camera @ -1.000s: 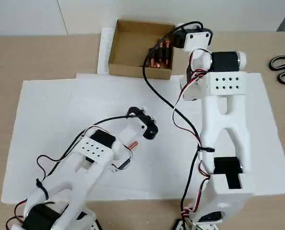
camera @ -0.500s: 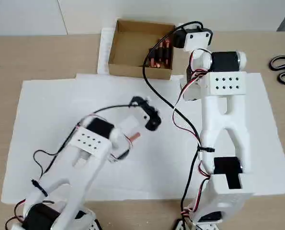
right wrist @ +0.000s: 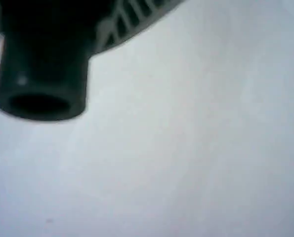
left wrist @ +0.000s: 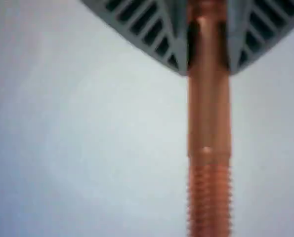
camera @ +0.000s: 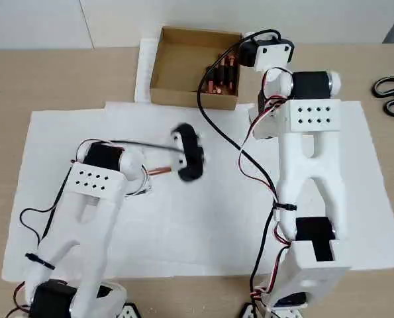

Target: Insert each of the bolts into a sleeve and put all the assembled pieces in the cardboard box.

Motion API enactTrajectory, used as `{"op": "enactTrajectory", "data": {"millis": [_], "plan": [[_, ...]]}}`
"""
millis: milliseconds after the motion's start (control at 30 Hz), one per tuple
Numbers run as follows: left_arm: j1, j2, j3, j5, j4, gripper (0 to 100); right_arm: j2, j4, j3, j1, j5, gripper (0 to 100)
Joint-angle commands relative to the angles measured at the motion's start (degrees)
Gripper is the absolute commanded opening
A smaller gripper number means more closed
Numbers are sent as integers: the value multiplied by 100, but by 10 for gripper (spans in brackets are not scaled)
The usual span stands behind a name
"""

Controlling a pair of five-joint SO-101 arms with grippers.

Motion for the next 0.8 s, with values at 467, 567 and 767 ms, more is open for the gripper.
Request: {"op": "enactTrajectory", "data": {"millis": [467, 567, 767], "plan": [[123, -9, 1684, -1380, -4633, 6, -374, 22, 0, 22, -44, 4], [264, -9, 2000, -1380, -5064, 6, -374, 22, 0, 13, -44, 4], [519, -9, 2185, -967, -5081, 8, -374, 22, 0, 13, -44, 4]]}}
